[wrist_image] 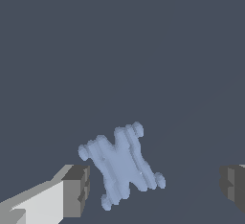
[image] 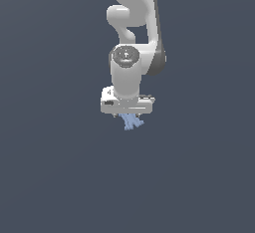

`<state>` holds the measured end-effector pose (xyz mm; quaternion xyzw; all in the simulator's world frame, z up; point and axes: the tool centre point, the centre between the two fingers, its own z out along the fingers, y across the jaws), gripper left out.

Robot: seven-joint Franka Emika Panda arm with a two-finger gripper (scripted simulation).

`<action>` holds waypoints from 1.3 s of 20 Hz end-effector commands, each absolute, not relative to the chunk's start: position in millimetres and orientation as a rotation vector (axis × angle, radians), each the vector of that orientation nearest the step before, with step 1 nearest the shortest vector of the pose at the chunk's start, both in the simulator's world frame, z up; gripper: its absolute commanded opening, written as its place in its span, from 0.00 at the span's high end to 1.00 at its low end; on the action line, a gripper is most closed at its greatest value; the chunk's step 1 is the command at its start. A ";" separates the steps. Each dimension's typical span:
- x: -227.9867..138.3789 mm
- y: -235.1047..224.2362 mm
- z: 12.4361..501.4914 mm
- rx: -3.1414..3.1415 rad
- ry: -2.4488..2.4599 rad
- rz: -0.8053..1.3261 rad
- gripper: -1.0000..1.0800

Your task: Pick up the object and move it to a goal position.

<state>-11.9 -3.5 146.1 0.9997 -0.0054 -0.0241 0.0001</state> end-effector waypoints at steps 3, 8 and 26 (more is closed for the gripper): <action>-12.4 -5.2 146.3 3.141 -0.025 -0.078 0.04; -16.8 -20.7 148.3 3.148 -0.098 -0.099 0.04; -35.4 -10.4 115.1 3.140 0.147 -0.067 0.04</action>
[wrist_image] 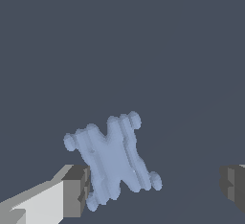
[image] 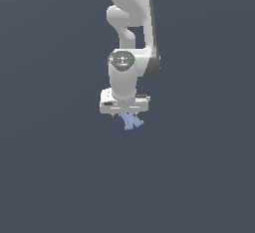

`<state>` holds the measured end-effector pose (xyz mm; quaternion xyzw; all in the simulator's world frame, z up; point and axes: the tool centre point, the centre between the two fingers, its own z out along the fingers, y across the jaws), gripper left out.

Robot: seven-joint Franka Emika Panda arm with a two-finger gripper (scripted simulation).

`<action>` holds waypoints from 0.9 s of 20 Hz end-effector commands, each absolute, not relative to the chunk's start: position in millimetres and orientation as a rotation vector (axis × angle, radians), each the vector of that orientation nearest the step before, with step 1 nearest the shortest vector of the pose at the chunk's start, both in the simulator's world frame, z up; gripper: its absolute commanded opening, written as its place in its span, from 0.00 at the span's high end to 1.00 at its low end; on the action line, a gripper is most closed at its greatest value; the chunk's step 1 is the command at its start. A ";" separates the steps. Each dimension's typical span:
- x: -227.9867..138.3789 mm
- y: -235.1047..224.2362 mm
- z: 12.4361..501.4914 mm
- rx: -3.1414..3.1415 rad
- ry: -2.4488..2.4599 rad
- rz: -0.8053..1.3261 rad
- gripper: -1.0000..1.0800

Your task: Pick up the object and move it to a goal position.

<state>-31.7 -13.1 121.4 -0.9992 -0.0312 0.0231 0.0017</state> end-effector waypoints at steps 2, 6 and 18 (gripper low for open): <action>-41.5 -6.0 105.7 -3.132 -0.226 0.056 0.04; -54.6 3.3 87.7 -3.119 -0.387 0.033 0.04; -75.3 17.6 64.6 -3.081 -0.614 0.000 0.04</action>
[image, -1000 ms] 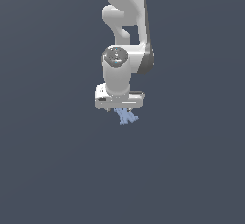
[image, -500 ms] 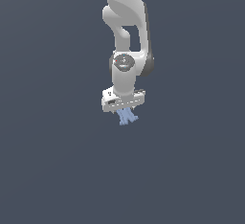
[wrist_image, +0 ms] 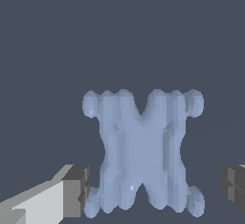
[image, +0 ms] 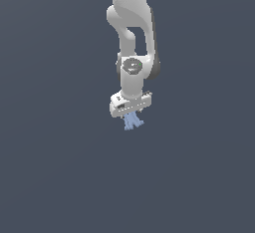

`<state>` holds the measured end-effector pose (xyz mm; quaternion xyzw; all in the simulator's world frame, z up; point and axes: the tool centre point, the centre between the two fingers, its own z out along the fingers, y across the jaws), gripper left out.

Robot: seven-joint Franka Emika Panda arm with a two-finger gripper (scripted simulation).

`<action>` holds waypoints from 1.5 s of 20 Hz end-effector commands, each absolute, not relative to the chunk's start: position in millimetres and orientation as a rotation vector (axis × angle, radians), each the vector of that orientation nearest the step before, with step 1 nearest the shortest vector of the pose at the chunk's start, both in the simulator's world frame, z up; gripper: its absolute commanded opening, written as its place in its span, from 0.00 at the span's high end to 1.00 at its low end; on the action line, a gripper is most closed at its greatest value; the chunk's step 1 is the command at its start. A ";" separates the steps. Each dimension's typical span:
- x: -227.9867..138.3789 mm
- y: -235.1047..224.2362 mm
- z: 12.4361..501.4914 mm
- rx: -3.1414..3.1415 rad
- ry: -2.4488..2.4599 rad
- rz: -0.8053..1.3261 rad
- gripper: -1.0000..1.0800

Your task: Pick up the object and move it to a goal position.

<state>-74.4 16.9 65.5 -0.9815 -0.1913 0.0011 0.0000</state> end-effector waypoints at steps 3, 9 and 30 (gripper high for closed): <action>-74.9 17.3 64.7 -3.082 -0.607 0.002 0.04; -75.6 17.4 50.5 -3.082 -0.609 0.002 0.04; -75.9 17.7 14.4 -3.081 -0.616 0.000 1.00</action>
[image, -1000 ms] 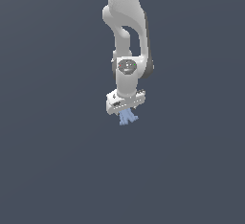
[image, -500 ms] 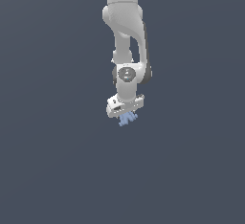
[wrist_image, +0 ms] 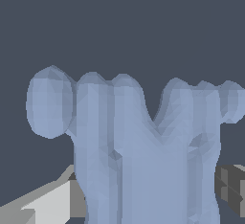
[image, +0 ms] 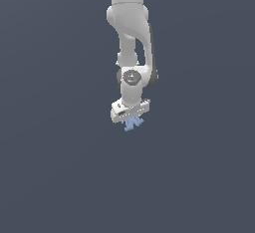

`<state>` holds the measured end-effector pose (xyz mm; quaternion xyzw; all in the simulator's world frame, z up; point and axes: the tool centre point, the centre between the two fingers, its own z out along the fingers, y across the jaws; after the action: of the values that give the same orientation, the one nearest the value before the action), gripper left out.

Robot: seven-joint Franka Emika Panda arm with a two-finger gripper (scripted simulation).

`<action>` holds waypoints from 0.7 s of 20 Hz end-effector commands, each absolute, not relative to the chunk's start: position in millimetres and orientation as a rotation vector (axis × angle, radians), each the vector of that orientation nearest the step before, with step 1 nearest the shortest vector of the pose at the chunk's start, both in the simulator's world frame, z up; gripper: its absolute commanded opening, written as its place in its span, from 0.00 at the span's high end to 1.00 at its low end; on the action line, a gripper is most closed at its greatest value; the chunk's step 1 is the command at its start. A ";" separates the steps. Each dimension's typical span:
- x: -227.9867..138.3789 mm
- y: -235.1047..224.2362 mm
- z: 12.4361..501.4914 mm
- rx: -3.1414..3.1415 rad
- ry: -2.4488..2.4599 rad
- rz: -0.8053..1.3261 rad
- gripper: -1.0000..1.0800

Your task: Pick up the object and move it to a goal position.

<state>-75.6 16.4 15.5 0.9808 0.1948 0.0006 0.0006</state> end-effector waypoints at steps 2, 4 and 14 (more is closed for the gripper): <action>-75.7 16.5 15.5 3.080 0.612 0.001 1.00; -75.7 15.9 16.5 3.080 0.612 0.001 1.00; -75.4 -4.9 52.1 3.080 0.613 0.001 1.00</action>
<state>-75.8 -0.1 43.7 0.9807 0.1953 -0.0001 0.0004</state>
